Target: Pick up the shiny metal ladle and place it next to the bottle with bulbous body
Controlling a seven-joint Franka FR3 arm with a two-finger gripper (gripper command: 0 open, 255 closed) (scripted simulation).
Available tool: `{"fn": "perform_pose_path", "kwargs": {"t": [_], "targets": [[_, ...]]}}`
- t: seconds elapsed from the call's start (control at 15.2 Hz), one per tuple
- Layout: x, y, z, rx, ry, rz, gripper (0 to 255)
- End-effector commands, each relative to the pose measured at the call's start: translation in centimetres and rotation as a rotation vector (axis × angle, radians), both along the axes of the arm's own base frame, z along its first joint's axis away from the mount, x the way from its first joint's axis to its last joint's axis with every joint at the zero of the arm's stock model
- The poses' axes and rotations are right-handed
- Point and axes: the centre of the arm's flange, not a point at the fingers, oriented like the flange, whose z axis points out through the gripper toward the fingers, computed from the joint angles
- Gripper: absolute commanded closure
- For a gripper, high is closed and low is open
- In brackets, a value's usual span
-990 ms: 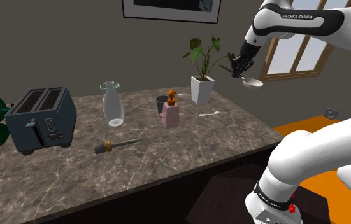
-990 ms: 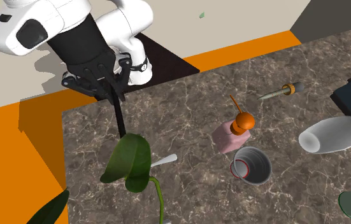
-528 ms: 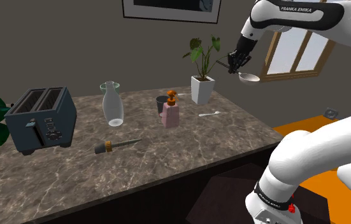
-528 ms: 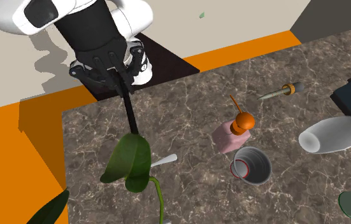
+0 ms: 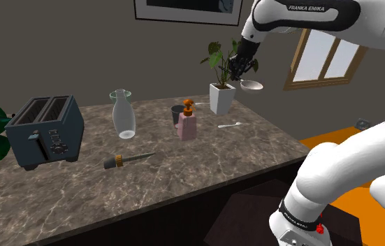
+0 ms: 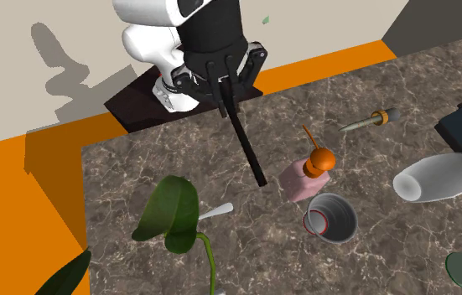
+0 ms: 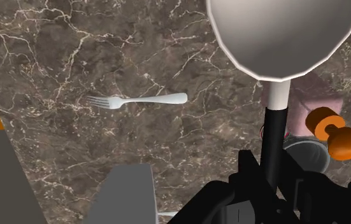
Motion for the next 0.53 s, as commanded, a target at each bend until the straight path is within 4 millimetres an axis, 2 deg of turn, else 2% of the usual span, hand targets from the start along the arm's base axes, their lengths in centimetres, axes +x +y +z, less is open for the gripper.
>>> {"fn": "perform_pose_path", "kwargs": {"t": [0.0, 0.46], "targets": [[1.9, 2.0, -0.1, 0.001, -0.001, -0.001, 255], [7.8, 9.0, -0.1, 0.001, -0.001, -0.001, 255]]}}
